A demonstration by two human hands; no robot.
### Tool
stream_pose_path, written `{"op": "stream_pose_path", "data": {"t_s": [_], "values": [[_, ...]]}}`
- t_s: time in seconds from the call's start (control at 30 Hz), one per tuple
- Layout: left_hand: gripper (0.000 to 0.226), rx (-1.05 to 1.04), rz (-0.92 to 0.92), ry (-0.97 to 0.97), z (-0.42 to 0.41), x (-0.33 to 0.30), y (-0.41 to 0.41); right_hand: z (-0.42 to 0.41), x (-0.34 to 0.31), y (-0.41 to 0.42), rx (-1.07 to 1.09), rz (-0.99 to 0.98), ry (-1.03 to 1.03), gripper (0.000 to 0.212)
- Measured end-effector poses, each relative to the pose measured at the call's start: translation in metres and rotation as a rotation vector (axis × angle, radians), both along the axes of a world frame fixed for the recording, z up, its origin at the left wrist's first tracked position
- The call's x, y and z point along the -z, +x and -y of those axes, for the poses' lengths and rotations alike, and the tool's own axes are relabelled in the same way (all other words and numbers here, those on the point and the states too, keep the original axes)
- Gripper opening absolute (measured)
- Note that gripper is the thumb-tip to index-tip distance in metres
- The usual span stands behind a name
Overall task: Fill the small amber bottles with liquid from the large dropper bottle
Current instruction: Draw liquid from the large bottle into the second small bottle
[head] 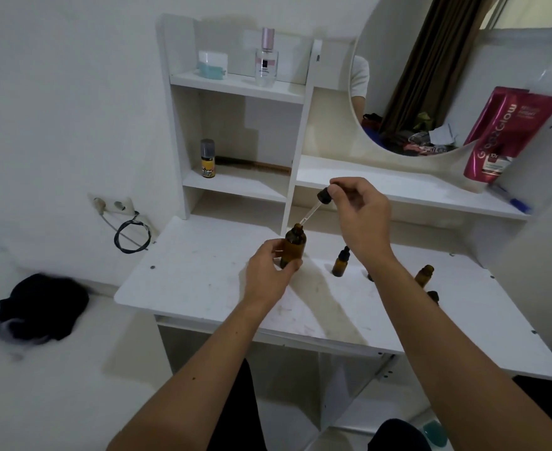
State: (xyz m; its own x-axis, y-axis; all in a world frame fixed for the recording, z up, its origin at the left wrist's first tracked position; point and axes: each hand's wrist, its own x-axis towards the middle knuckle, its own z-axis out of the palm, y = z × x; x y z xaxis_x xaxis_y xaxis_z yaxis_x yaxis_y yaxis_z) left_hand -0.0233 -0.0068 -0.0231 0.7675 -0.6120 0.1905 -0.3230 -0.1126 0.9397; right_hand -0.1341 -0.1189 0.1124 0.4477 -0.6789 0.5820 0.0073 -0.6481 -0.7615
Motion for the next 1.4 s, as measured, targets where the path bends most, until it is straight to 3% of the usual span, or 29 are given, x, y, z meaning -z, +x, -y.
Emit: {"op": "stream_pose_path", "data": {"t_s": [0.37,0.6,0.83,1.4], "values": [[0.050,-0.025,0.032,0.032,0.000,-0.001,-0.001,-0.004,0.022,0.024,-0.040,-0.255,-0.142,0.010],[0.050,-0.031,0.059,0.049,0.000,-0.002,-0.003,-0.005,0.028,0.027,0.020,-0.295,-0.212,0.004],[0.051,-0.046,0.096,0.102,-0.002,-0.005,-0.006,-0.005,0.027,0.024,0.008,-0.272,-0.143,0.007],[0.047,-0.123,0.101,0.105,-0.009,-0.006,-0.019,0.006,-0.011,-0.025,0.032,0.029,-0.065,0.011]]}}
